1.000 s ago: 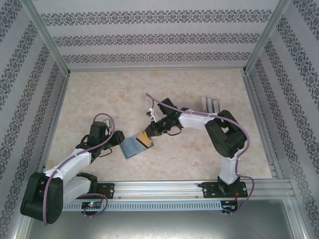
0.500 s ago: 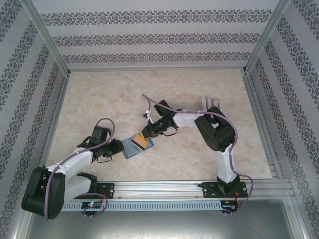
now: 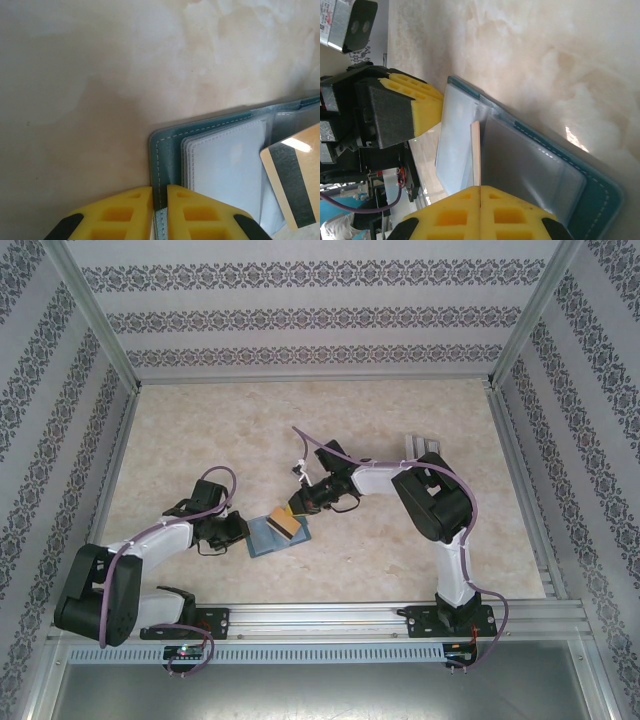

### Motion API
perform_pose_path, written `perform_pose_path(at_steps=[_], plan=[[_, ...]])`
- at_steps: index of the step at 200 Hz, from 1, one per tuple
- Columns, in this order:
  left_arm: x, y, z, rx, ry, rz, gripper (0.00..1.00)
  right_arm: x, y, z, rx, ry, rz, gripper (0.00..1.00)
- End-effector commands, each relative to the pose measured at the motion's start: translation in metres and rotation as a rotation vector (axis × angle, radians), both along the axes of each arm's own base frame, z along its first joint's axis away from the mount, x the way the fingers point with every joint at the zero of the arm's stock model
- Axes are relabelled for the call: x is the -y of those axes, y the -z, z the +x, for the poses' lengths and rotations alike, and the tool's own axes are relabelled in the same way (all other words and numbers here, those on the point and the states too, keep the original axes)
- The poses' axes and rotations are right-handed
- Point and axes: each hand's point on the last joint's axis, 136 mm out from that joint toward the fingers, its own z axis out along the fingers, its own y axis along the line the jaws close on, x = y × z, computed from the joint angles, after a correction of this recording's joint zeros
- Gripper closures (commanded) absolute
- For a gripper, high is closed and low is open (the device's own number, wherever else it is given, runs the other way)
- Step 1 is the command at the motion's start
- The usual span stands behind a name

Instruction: Put the credit cards into the card holder

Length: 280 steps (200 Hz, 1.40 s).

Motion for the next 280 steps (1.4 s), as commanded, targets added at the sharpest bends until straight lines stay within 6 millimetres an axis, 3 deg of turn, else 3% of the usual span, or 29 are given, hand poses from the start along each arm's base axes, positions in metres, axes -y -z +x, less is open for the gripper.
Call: perform_pose_path(at_steps=[1, 68, 156, 232, 280], plan=[[0.005, 0.022, -0.011, -0.039, 0.054, 0.035, 0.85, 0.001, 0.003, -0.001, -0.016, 0.007, 0.019, 1.00], [0.004, 0.026, -0.014, -0.065, 0.058, 0.055, 0.85, 0.011, -0.008, 0.002, 0.002, 0.082, 0.047, 1.00], [0.002, 0.027, -0.015, -0.070, 0.056, 0.071, 0.85, 0.019, -0.001, -0.002, -0.012, 0.104, 0.040, 1.00], [0.004, 0.027, -0.014, -0.066, 0.066, 0.077, 0.85, -0.010, 0.000, -0.009, -0.058, 0.089, 0.065, 1.00], [0.004, 0.025, -0.015, -0.060, 0.064, 0.075, 0.85, -0.008, 0.007, 0.002, -0.083, 0.205, 0.033, 1.00]])
